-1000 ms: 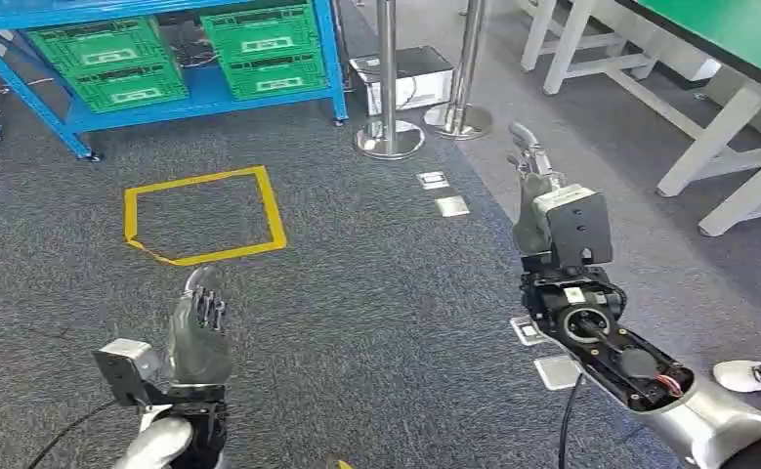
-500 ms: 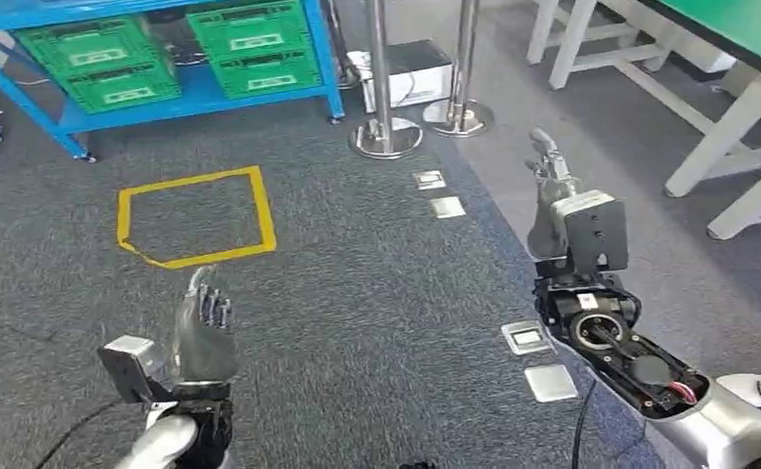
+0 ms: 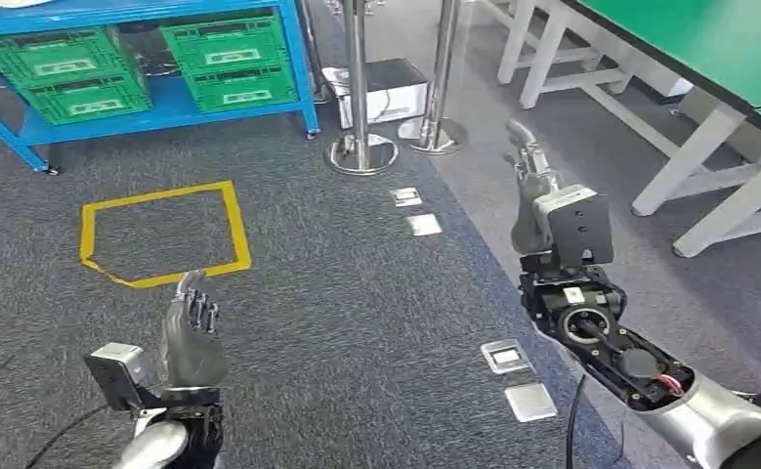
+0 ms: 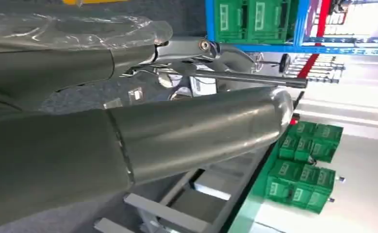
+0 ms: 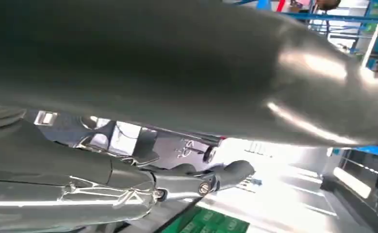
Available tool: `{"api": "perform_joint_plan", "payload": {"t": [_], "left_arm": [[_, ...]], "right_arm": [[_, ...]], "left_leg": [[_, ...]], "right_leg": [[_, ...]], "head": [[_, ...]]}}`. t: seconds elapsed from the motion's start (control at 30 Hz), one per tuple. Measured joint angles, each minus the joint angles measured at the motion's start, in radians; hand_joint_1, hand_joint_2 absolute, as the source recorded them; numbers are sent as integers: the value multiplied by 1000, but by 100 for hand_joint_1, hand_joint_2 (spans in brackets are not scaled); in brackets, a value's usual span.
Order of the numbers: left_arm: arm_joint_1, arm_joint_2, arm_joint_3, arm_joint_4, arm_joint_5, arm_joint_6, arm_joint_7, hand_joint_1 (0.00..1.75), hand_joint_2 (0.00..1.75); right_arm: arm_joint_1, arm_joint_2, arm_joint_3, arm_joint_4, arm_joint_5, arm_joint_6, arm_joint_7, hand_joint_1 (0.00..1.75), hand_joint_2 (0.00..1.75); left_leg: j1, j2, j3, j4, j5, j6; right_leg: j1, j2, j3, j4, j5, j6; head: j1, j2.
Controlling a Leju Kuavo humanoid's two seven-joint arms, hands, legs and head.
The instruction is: Take the parts from the cabinet and place them on the table.
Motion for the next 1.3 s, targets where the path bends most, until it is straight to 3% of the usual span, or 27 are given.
{"api": "perform_joint_plan", "payload": {"t": [0.03,0.07,0.13,0.17,0.2,0.23,0.27,0.33,0.37,0.4,0.43,1.3], "left_arm": [[0,0,0,-2,0,1,-3,0,0],[-2,-1,-1,-2,0,2,-3,0,0],[0,0,-2,-2,1,6,-4,0,0],[4,0,-2,-2,1,10,-4,0,0],[6,0,-2,-2,2,11,-5,0,0],[8,1,-2,-2,2,12,-6,0,0],[8,0,-2,-2,2,12,-8,0,0],[8,0,-2,-3,2,12,-9,0,0],[7,0,-3,-3,3,12,-9,0,0],[8,0,-3,-3,4,12,-9,0,0],[10,0,-3,-3,6,12,-9,0,0],[10,7,-3,-3,13,21,-1,0,0]], "right_arm": [[-1,-1,-1,0,0,0,0,0,0],[-5,-2,0,0,0,0,-1,0,0],[-5,-5,1,0,0,-1,-1,0,0],[-4,-6,1,0,-2,-1,-1,0,0],[-4,-6,1,1,-4,-1,0,0,0],[-5,-6,2,1,-6,-1,0,0,0],[-6,-6,2,1,-10,-1,0,0,0],[-9,-6,2,1,-13,-2,-1,0,0],[-9,-7,1,1,-14,-3,-2,0,0],[-12,-7,2,1,-14,-5,-2,0,0],[-12,-8,1,1,-14,-5,-3,0,0],[-14,-8,2,1,3,-7,5,0,0]], "left_leg": [[0,0,9,-8,-4,1],[-1,1,15,-10,-7,9],[-7,1,19,-10,-14,19],[-11,1,20,-10,-17,21],[-16,0,23,-10,-20,24],[-21,-1,29,-10,-24,25],[-25,-6,36,-10,-28,26],[-32,-8,50,-12,-34,27],[-39,-6,49,-10,-37,24],[-31,-10,46,-10,-36,23],[-30,-9,46,-12,-36,20],[-30,-9,47,-15,-39,20]], "right_leg": [[-2,-9,-5,23,-12,4],[0,-17,-36,87,-43,6],[1,-20,-139,263,-109,10],[1,-20,-182,324,-120,9],[4,-20,-207,340,-104,6],[9,-20,-202,301,-63,1],[14,-20,-175,222,-6,-7],[30,-22,-107,41,98,-36],[36,-34,-94,17,84,-56],[37,-33,-91,1,86,-58],[40,-33,-90,-4,88,-60],[38,-33,-90,-5,85,-60]], "head": [[4,0],[9,0],[24,0],[29,0],[34,0],[38,0],[44,0],[50,0],[36,0],[34,0],[43,0],[34,0]]}}
